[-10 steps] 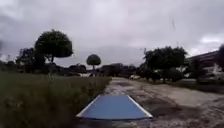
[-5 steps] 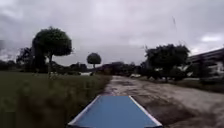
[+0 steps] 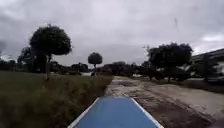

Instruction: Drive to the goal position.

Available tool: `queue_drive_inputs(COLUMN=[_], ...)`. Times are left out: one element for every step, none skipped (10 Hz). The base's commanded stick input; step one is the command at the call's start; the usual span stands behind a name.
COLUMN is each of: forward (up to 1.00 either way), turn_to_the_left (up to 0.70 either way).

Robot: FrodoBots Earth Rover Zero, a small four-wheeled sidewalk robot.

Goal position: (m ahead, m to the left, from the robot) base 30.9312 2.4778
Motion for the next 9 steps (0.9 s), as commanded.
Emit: queue_drive_inputs(forward=[0.50,0.50,0.50,0.50,0.50,0.50,0.50,0.50,0.50], turn_to_the_left=[0.00,0.00,0.00,0.00,0.00,0.00,0.00,0.00,0.00])
